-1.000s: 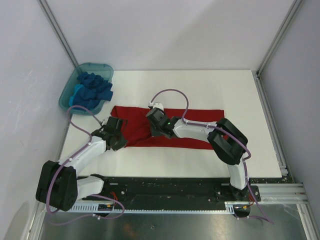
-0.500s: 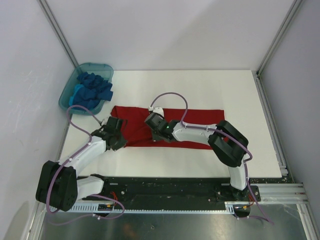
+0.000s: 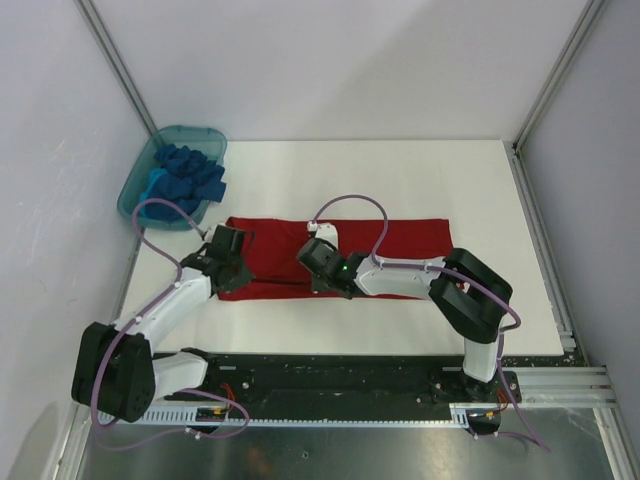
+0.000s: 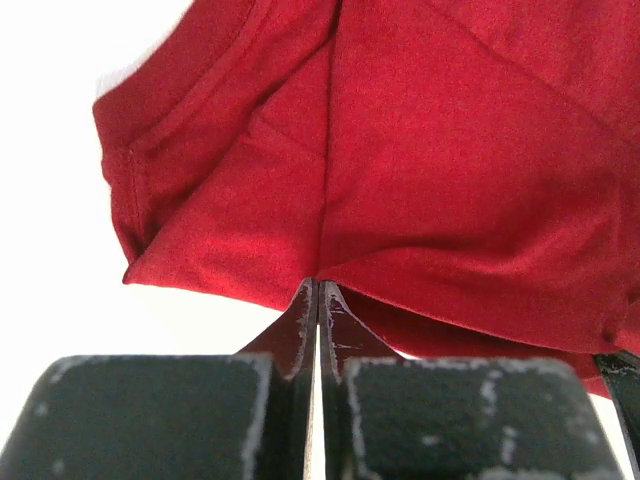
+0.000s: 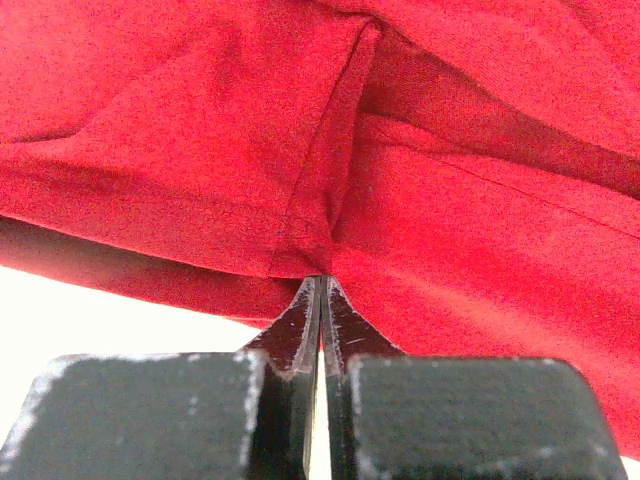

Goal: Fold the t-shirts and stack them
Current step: Fold the other side of the tshirt into a rectangle

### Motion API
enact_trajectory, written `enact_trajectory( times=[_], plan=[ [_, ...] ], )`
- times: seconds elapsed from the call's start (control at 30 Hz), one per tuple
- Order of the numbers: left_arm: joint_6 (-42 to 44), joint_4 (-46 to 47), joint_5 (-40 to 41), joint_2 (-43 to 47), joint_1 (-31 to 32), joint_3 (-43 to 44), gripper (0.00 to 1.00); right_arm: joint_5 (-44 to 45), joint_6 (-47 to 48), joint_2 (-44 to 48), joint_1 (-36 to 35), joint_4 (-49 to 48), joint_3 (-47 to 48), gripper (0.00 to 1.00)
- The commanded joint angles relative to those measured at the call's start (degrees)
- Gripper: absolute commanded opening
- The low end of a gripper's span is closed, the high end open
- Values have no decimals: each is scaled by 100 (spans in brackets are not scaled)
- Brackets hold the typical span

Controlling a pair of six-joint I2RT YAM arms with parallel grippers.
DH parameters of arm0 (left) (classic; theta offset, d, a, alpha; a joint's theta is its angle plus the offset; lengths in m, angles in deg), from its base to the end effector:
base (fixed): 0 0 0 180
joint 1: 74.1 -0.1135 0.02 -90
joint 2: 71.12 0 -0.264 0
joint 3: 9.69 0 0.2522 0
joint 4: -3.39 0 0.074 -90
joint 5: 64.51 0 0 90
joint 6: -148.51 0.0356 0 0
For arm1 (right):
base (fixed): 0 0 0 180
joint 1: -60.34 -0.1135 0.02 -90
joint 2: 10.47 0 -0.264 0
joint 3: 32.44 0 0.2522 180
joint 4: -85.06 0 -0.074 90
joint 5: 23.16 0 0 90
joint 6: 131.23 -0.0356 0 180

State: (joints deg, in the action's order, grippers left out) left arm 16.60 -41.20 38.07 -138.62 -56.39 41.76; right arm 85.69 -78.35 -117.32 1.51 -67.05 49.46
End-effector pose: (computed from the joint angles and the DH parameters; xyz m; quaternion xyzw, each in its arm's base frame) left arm 0.2068 -0.0579 0.1929 -0.2287 0.9344 -0.0333 0.2713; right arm 0.2118 0.3279 0.1740 -0.1249 0.9282 0.1296 0.3257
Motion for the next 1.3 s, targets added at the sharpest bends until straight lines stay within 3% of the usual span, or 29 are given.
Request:
enact_trajectory(
  times=[0.0, 0.37, 0.77, 0.97, 1.03, 1.13, 1.2, 1.27],
  plan=[
    [376, 36, 287, -87, -31, 364, 0, 216, -123, 270, -23, -242, -45, 0],
    [727, 38, 899, -767, -31, 1260, 0, 212, 103, 539, 433, -525, 213, 0],
    [808, 184, 1405, -2597, -183, 2661, 0, -18, 368, -608, 984, -801, 1316, 0],
    [934, 275, 1112, -3221, -413, 3207, 2, -64, 310, -859, 1194, -611, 1509, 16],
    [1065, 285, 954, -3404, -445, 3391, 10, -68, 309, -821, 1257, -540, 1520, 28],
    [1171, 300, 823, -3389, -503, 3522, 37, 11, 352, -649, 1290, -384, 1518, 44],
    [1223, 322, 748, -3249, -547, 3538, 51, 43, 379, -489, 1294, -284, 1514, 48],
    [1289, 325, 667, -3088, -569, 3524, 56, 54, 403, -344, 1286, -214, 1493, 49]
  ],
)
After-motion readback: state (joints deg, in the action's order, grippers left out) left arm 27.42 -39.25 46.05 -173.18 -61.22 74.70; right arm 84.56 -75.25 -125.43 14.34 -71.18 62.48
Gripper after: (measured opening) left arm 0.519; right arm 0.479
